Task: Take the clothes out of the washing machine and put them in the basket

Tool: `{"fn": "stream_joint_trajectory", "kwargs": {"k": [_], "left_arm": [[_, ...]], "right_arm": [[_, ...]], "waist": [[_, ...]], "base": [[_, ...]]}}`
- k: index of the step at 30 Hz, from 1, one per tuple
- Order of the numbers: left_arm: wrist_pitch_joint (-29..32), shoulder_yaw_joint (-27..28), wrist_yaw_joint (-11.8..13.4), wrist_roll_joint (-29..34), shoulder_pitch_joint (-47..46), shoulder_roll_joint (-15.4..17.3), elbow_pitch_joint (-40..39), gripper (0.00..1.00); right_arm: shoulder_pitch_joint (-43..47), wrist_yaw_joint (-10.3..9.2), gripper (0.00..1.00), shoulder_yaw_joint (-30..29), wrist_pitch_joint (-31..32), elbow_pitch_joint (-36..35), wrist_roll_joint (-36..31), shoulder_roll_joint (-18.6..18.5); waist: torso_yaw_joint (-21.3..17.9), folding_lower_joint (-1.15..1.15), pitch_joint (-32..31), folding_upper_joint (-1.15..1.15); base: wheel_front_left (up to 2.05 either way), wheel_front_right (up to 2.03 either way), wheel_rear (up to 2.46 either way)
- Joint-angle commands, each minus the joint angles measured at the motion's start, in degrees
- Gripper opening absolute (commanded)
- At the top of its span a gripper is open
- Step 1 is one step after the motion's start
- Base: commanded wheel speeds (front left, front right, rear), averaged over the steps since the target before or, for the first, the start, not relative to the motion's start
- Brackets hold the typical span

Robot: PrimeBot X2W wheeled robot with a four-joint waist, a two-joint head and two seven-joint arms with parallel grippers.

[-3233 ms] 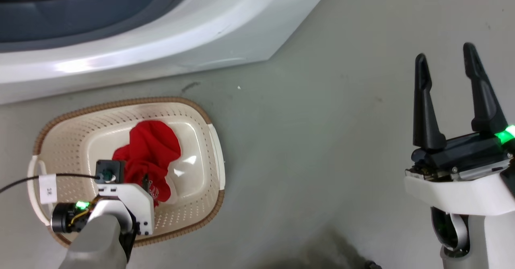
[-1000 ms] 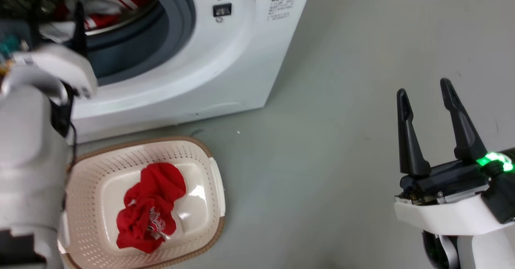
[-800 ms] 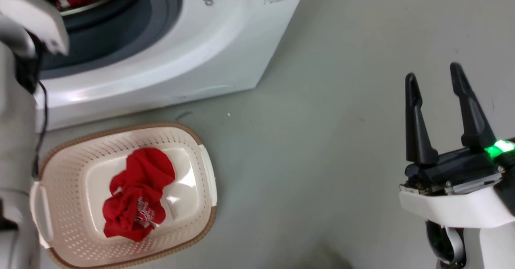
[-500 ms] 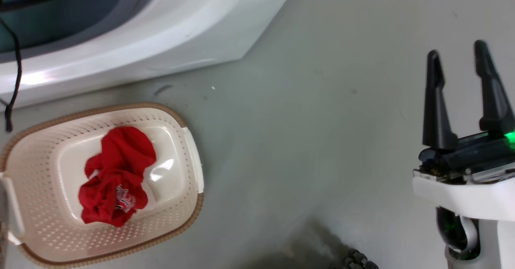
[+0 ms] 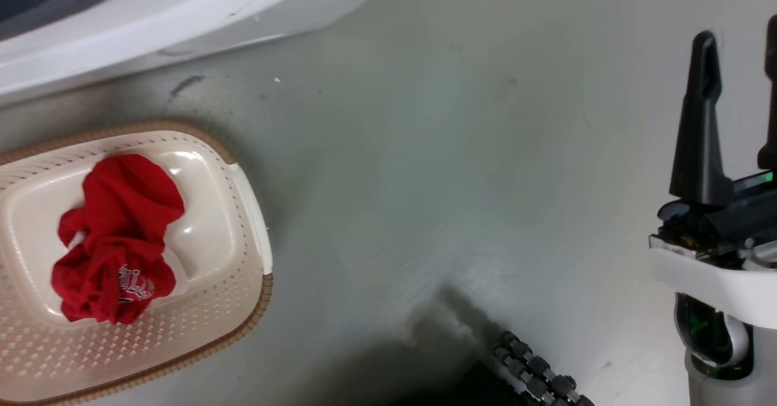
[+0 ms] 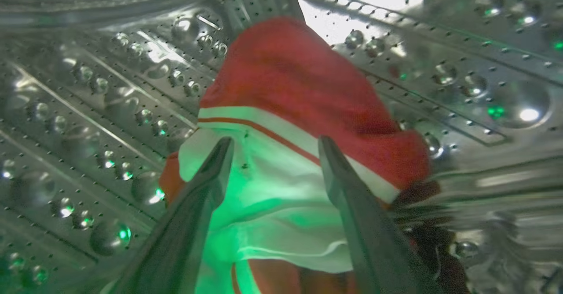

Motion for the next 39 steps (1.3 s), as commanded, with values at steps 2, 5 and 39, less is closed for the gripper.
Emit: {"fn": "stream_joint_trajectory", "kwargs": {"k": [2, 5, 39], "left_arm": [[3.0, -1.0, 0.0, -1.0, -2.8, 0.8, 0.2, 1.0], [8.5, -2.9, 0.0, -1.4, -5.9, 1.3, 0.8, 1.0], [-2.2, -13.0, 0.0, -10.6, -5.2, 2.7, 3.3, 0.0]], "right_arm": [[-1.2, -0.04, 1.0, -0.2, -0.1, -0.8, 0.8, 0.0], [-1.6, -0.04, 1.0, -0.2, -0.1, -1.7, 1.4, 0.0], [-0.6, -0.04, 1.0, -0.1, -0.1, -1.0, 0.1, 0.0]], "waist": [[-1.5, -0.01, 2.2, 0.0], [-2.2, -0.01, 3.6, 0.0], [-1.3, -0.01, 0.1, 0.0]], "base": [[0.0, 0.0, 0.0], [0.0, 0.0, 0.0], [0.0, 0.0, 0.0]]}}
